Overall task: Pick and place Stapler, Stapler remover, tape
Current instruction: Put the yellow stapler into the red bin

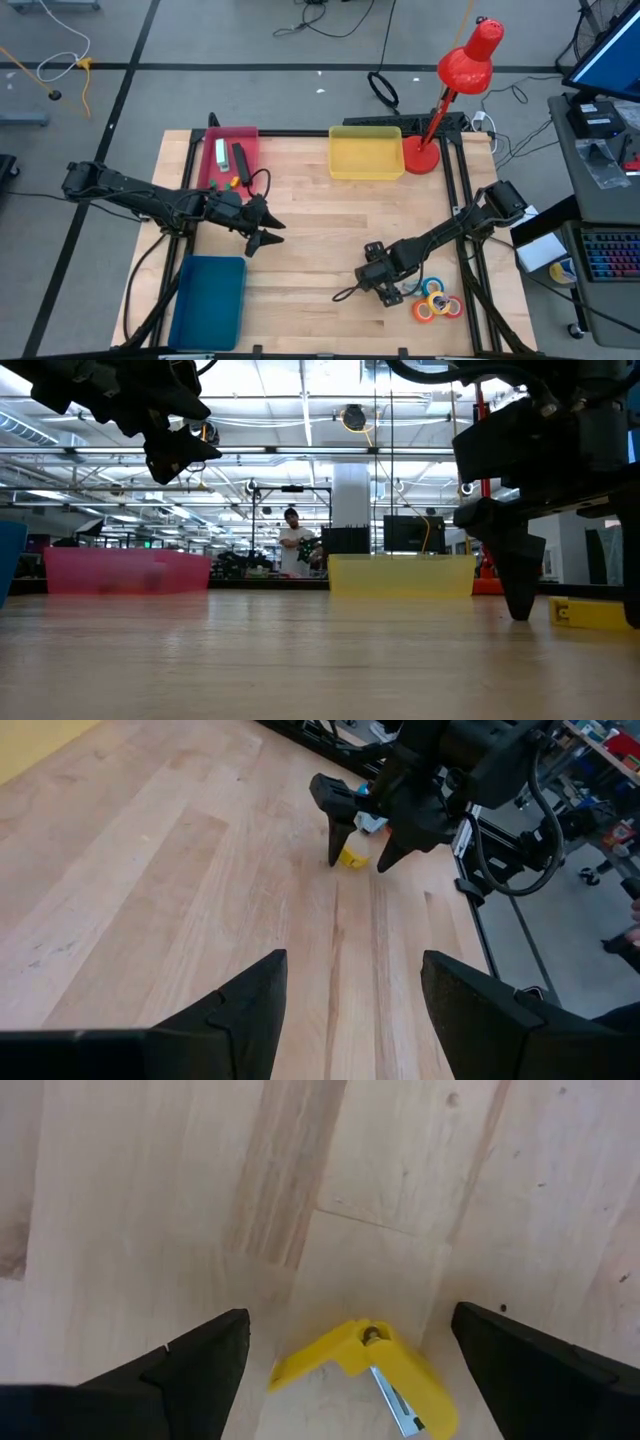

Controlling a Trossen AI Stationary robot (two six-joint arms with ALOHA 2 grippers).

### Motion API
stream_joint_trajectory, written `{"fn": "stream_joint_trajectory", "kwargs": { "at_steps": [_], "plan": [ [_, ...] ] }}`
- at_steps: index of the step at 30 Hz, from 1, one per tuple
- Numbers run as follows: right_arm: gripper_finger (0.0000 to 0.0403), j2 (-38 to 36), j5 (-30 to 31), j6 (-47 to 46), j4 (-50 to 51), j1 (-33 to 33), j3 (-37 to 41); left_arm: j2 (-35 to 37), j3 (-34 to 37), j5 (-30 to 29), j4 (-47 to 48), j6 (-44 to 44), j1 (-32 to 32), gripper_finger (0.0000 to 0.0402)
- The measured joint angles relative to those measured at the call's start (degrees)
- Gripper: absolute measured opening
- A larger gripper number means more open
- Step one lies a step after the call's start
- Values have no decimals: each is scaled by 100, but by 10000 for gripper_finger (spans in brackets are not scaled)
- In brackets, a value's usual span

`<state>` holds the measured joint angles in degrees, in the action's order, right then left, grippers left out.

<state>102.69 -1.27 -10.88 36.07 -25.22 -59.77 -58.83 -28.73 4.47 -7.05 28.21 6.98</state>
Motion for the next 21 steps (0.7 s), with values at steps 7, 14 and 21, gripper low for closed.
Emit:
{"fn": "stream_joint_trajectory", "kwargs": {
  "at_steps": [7,14,21],
  "plan": [
    [325,-1,-1,-214,23,3,347,0,0,0,0,2,0,230],
    [320,-11,-2,-211,251,3,407,0,0,-2,0,4,0,230],
    [320,-11,-5,-213,383,3,414,0,0,-4,0,-105,0,230]
  ]
}}
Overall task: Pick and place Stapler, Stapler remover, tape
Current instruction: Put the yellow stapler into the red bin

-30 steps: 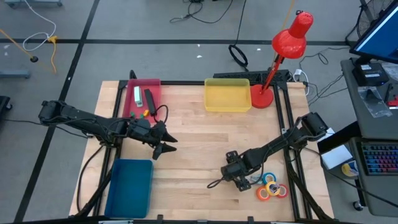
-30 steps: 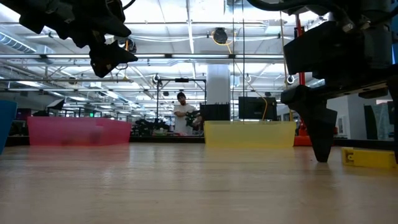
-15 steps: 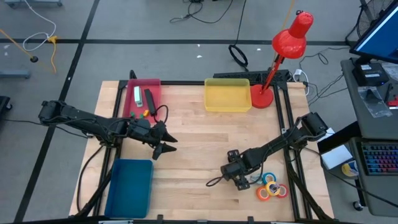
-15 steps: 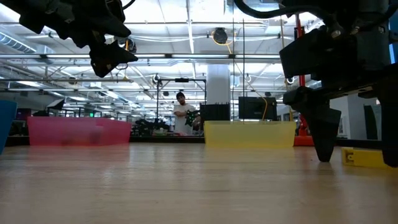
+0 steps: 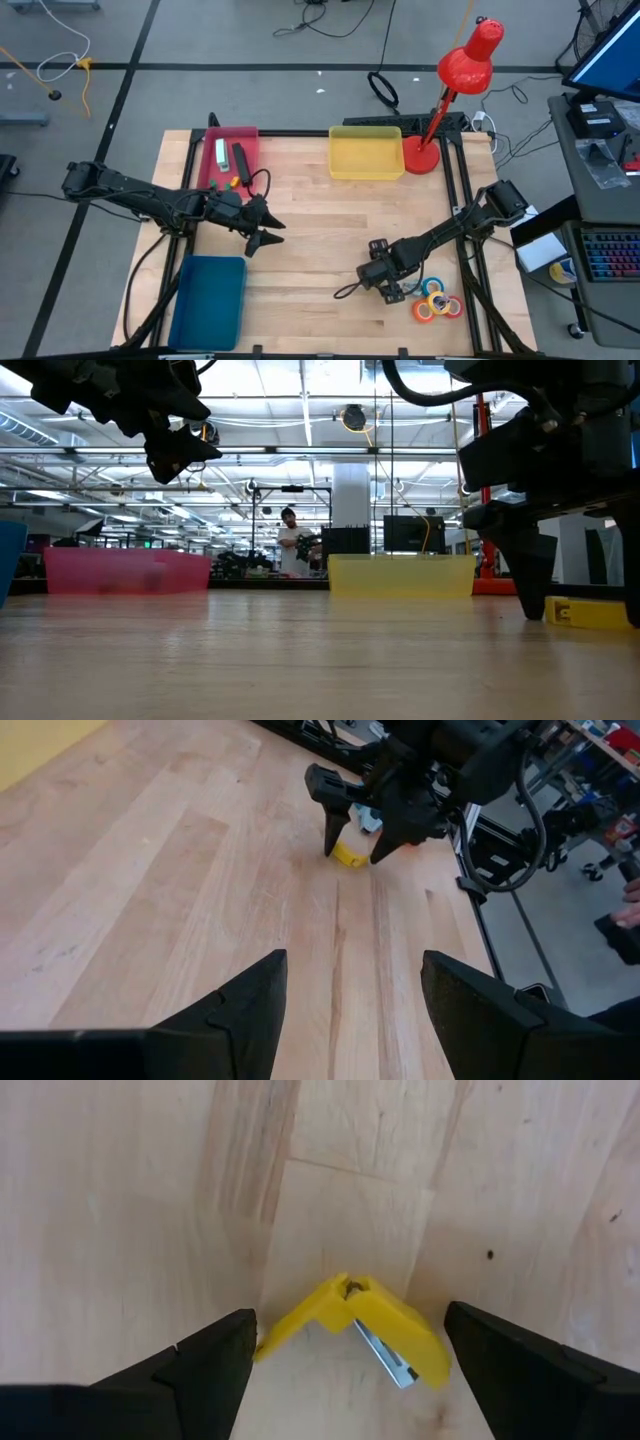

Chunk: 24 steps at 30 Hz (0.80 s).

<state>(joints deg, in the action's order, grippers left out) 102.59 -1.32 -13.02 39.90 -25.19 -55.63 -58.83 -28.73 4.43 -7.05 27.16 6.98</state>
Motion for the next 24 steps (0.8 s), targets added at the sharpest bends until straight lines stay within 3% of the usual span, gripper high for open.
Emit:
{"fn": "stream_joint_trajectory", "kwargs": {
  "at_steps": [8,24],
  "plan": [
    [312,4,9,-2,72,0,3,0,0,0,0,-7,0,230],
    [198,7,85,-20,78,2,8,0,0,-2,0,-7,0,230]
  ]
}}
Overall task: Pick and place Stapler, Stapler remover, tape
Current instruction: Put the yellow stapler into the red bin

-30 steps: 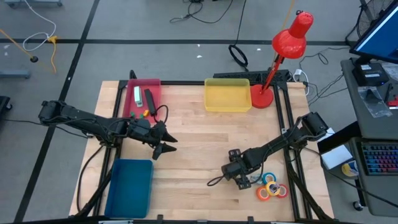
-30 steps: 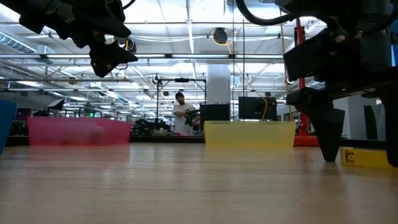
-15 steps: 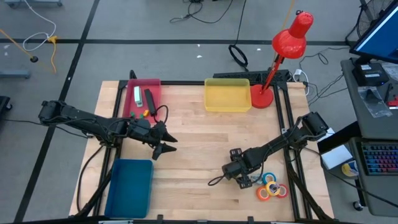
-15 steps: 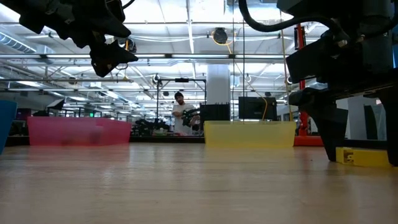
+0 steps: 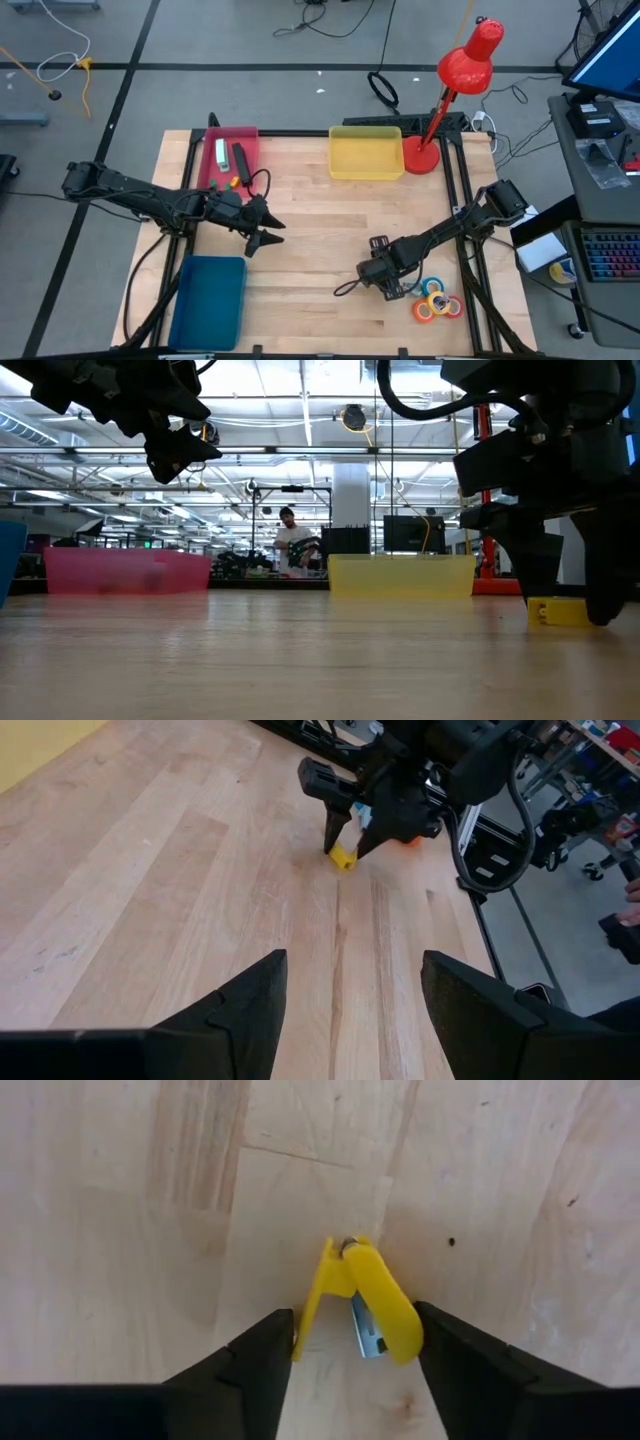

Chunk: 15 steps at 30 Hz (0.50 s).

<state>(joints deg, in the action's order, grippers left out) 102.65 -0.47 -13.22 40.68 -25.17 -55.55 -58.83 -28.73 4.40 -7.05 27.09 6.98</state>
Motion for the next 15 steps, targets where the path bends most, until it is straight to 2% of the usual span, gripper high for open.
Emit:
{"fn": "stream_joint_trajectory", "kwargs": {
  "at_steps": [15],
  "plan": [
    [96,0,-33,-452,-163,4,7,0,0,-2,-2,20,0,230]
  ]
}}
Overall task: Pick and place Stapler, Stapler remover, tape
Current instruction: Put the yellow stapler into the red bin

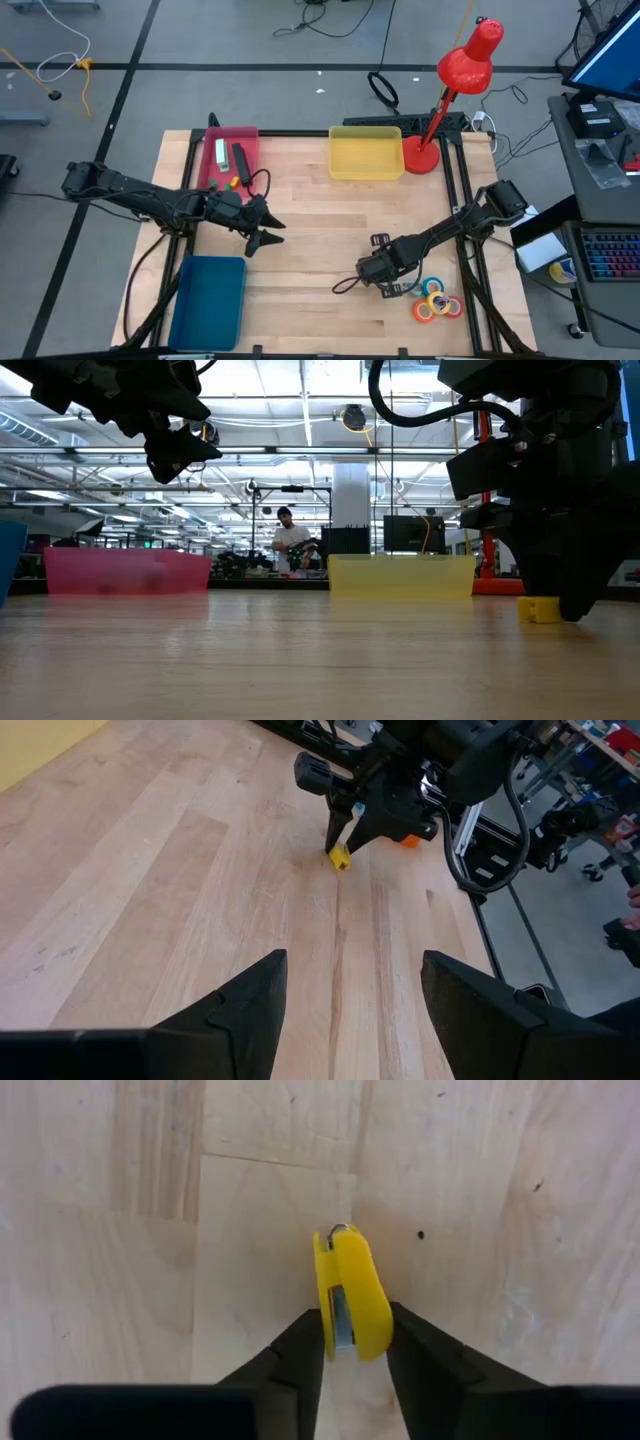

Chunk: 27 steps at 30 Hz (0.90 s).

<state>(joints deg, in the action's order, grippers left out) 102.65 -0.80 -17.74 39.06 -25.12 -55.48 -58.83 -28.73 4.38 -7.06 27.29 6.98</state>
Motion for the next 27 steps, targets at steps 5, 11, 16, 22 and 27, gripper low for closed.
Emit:
{"fn": "stream_joint_trajectory", "kwargs": {
  "at_steps": [5,11,16,22,27],
  "plan": [
    [63,0,-15,-16,-25,37,0,0,0,-1,-1,26,0,230],
    [52,0,-144,-244,-44,166,0,0,0,0,-5,26,2,230],
    [52,-1,-243,-393,-47,317,-34,0,0,0,-199,26,0,230],
    [51,-333,-239,-431,-284,554,-238,0,0,-3,-801,323,2,230],
    [51,-847,-166,-879,-956,861,-280,0,1,-4,-1273,387,24,230]
  ]
}}
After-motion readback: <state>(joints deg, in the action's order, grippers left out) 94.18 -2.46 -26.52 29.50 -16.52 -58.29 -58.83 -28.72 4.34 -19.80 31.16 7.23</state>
